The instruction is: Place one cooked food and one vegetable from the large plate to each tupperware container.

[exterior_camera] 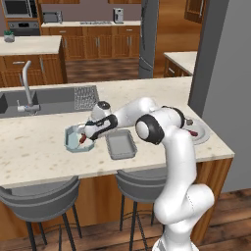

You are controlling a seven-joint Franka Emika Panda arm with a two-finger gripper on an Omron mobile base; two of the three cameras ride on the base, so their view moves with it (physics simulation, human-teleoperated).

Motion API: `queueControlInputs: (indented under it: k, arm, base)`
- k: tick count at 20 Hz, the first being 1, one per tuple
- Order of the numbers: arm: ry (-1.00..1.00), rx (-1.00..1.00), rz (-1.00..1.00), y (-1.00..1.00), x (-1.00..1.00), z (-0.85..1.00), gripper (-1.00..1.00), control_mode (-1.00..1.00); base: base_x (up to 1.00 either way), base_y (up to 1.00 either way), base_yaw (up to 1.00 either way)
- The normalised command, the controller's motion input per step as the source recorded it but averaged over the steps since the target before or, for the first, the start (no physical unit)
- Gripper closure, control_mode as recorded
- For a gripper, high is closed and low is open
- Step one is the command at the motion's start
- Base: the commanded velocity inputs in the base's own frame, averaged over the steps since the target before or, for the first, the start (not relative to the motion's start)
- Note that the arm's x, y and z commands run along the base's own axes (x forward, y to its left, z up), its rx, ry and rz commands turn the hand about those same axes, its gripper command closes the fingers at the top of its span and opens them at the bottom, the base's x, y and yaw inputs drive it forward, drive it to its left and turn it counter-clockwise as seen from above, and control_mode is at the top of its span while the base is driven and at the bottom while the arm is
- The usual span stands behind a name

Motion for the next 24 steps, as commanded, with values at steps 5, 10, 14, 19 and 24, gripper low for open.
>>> queueControlInputs:
  k: [5,10,14,19,24]
  arm:
    - [-0.20,0.23,0.00,0.44,0.12,-0.03,-1.00,-1.00]
    - [-0.28,0.21,0.00,-0.42,-0.01,1.00,-1.00,-1.00]
    - [0.06,-0.04,-0.01,-0.96,-0.24,0.64,-1.00,-1.00]
    - [0.25,-0.37,-0.10,-1.00,-0.44,0.65,-1.00,-1.00]
    - [0.20,-0.31,-0.14,-1.00,-0.48,0.94,-1.00,-1.00]
  base:
    - [0.00,0.00,0.00]
    - [0.00,0.00,0.00]
    - [0.00,0.00,0.00]
    - [0.00,0.00,0.00]
    - [0.00,0.00,0.00]
